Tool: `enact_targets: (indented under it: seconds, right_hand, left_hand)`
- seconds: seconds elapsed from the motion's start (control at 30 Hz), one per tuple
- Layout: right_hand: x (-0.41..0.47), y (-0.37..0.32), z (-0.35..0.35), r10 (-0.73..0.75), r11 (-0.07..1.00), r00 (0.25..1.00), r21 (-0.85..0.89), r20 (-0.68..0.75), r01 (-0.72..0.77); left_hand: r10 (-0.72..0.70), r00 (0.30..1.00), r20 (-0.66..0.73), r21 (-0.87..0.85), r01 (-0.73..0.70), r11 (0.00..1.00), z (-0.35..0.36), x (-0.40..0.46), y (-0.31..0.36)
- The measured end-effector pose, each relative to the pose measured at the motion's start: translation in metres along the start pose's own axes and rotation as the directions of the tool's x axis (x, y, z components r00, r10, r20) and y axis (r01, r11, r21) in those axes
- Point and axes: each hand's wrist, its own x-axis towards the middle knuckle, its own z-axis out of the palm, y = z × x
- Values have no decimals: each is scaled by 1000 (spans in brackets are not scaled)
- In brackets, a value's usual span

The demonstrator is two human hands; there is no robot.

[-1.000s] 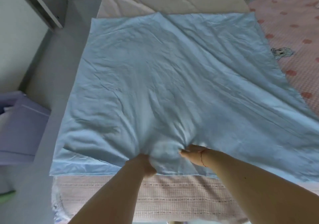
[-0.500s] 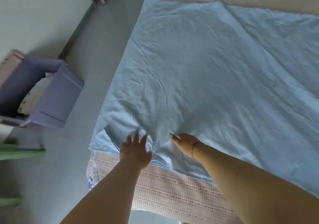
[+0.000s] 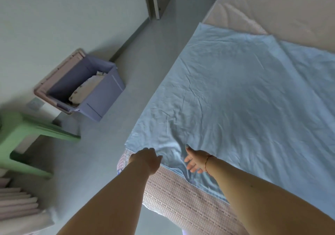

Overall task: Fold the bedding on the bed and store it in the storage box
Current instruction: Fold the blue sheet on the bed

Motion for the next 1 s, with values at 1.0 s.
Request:
enact_targets:
  seconds: [1.0]
  right_hand:
    - [-129,-165,119,-444,494,696,494,-564,715]
  left_hand:
    - [51,922,-383,-663,-313,681,-124,-136,-159]
